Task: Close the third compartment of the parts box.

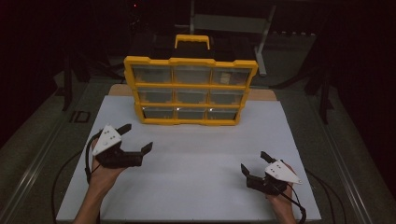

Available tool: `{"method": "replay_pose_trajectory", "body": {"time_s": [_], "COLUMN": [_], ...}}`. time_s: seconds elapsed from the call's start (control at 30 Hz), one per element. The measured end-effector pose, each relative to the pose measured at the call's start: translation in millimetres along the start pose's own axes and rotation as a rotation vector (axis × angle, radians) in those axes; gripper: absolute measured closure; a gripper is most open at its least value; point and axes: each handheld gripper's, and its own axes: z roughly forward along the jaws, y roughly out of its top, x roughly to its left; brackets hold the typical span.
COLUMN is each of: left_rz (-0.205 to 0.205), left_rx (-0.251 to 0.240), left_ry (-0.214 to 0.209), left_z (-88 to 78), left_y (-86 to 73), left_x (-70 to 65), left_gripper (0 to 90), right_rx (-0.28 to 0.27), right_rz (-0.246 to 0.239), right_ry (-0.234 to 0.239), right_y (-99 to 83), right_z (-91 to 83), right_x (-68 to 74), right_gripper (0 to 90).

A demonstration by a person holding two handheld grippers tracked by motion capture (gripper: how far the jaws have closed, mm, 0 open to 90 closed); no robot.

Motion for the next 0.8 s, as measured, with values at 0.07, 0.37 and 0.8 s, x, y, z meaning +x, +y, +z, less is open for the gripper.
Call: {"method": "replay_pose_trajectory", "body": {"time_s": [0.07, 0.37, 0.8], "left_rz": [-0.013, -0.055, -0.066], "left_rx": [0.017, 0.056, 0.031], "left_ry": [-0.009, -0.001, 0.044], "left_z": [-2.5, -13.8, -28.7], "left_y": [-17.0, -62.8, -82.4], "left_x": [1.0, 11.0, 17.5], "left_gripper": [4.5, 0.2, 0.1], "right_rx": [-0.003, -0.014, -0.038], "right_rz": [0.003, 0.012, 0.022], "right_ry": [0.001, 0.008, 0.012], "right_y": [0.1, -0.6, -2.5], "right_z": [-0.1, 0.5, 1.3], "right_x": [0.1, -1.2, -3.3], "right_gripper": [13.4, 12.8, 11.4]}}
